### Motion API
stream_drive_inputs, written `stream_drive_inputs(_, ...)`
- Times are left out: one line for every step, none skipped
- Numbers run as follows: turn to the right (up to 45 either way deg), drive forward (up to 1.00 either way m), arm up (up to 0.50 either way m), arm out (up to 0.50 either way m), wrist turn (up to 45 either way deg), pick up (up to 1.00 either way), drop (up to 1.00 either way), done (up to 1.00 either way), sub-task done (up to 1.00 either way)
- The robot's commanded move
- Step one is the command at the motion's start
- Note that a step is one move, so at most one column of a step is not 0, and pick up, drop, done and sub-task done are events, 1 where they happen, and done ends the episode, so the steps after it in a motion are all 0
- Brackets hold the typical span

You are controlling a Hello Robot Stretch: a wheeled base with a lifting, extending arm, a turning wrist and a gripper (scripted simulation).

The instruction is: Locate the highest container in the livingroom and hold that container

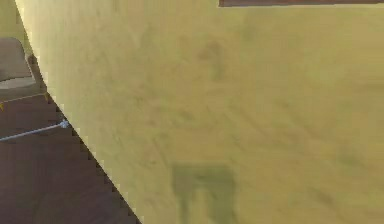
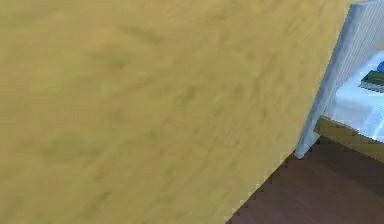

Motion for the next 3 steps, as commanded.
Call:
stream_drive_inputs(-39.0, 0.00, 0.00, 0.00, 0.0, 0.00, 0.00, 0.00, 0.00)
stream_drive_inputs(0.0, 0.75, 0.00, 0.00, 0.0, 0.00, 0.00, 0.00, 0.00)
stream_drive_inputs(-45.0, 0.00, 0.00, 0.00, 0.0, 0.00, 0.00, 0.00, 0.00)
